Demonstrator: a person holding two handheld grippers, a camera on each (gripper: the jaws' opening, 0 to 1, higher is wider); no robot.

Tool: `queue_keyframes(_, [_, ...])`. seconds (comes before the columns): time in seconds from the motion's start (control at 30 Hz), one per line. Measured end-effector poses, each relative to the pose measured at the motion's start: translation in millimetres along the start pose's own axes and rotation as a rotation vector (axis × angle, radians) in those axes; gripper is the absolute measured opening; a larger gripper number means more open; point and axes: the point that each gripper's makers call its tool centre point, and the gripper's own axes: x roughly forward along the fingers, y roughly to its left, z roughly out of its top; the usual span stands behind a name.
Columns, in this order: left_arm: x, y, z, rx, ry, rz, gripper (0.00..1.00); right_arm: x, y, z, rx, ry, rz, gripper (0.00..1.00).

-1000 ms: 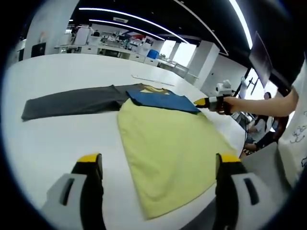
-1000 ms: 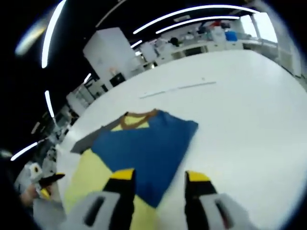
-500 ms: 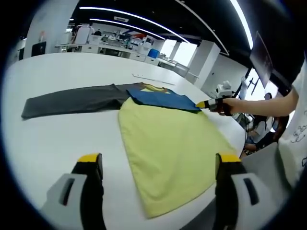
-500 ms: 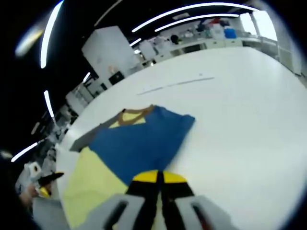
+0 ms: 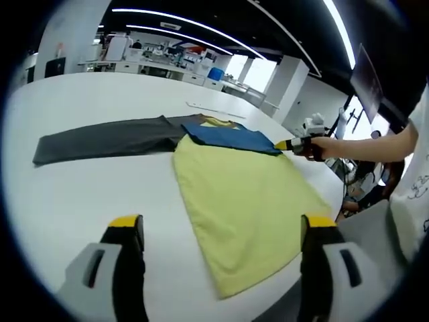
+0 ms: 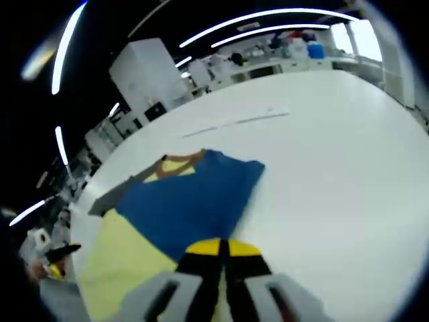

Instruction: Fold the garment on the visible template until the final outline fits inside the template.

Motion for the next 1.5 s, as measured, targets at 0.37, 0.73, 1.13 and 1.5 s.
queue_keyframes(0.37, [1, 0.3, -1.1, 0.009, 0.007, 0.004, 0.94, -11, 5, 2.0, -0.052, -0.025, 0.057, 0.19])
queue_keyframes(0.73, [1, 1.9, -1.3, -0.002, 0.006, 0.003, 0.94, -51, 39, 3.7, -0.251, -0.085, 0.161, 0.66])
queue_keyframes(1.13, [-1, 5.2, 1.1, -0.048, -0.019, 0.003, 0.96, -83, 52, -5.4, -0.297, -0.114, 0.164, 0.99])
queue_keyframes(1.5, [-16, 16.7, 49.1, 0.011, -0.056, -0.014, 0.96, -106, 68, -7.6, -0.291, -0.125, 0.14, 0.99])
